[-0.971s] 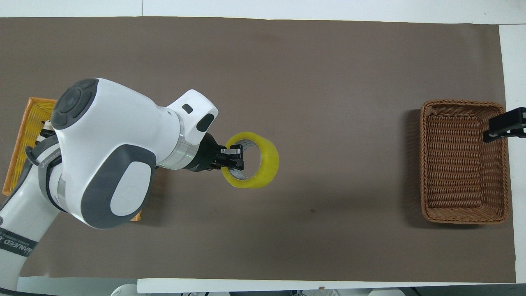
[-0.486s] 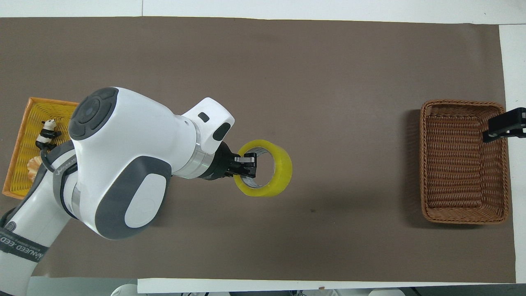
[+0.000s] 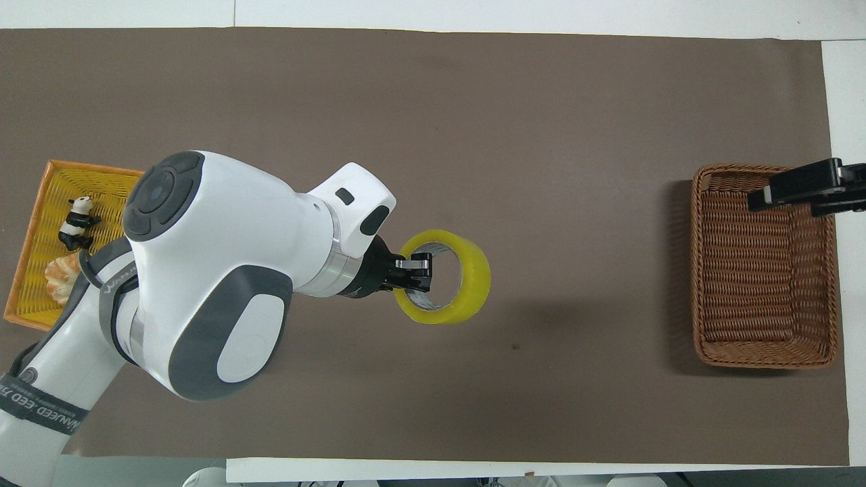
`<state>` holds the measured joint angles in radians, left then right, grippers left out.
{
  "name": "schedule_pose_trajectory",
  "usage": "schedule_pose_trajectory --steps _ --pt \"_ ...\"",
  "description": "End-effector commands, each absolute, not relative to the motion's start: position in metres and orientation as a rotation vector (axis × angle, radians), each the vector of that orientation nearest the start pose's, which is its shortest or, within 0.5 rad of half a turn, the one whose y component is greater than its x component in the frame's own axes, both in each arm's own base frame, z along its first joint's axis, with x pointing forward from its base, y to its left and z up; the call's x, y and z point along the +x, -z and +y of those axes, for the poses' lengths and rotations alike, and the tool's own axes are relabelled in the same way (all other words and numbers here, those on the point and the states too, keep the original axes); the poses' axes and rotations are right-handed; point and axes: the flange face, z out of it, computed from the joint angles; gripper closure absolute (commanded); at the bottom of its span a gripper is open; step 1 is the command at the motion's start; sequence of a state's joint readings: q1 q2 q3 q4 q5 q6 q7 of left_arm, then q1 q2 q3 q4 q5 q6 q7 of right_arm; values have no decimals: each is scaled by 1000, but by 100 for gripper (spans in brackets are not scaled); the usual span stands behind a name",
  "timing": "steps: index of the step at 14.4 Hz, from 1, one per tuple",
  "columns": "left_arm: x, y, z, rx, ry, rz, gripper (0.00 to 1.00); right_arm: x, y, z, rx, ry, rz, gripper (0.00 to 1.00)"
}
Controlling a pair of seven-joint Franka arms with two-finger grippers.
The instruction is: Move tape to another basket
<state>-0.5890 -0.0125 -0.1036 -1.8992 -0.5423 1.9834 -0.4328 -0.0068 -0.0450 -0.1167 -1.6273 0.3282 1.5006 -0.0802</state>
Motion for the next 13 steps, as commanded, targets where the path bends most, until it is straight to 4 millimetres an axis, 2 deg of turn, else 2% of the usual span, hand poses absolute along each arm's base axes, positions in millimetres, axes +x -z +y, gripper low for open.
schedule_pose_trajectory --steps 1,3,6,10,11,13 --pt "420 -525 -393 -3634 -324 73 100 537 -620 -22 -2639 17 46 0" --pt "420 -525 -392 -3633 -327 75 100 542 -616 -10 -2497 27 86 0" --pt "420 -525 -392 -3633 -323 78 100 541 -595 6 -2327 -26 165 0" --pt "421 -523 -390 -3631 -325 68 100 558 -583 13 -2196 -17 206 0" --pt "420 -520 -390 -3626 -334 68 100 563 -578 20 -2165 -25 209 0" --pt "419 -519 -391 -3627 -328 73 100 568 -572 51 -2161 -19 186 0"
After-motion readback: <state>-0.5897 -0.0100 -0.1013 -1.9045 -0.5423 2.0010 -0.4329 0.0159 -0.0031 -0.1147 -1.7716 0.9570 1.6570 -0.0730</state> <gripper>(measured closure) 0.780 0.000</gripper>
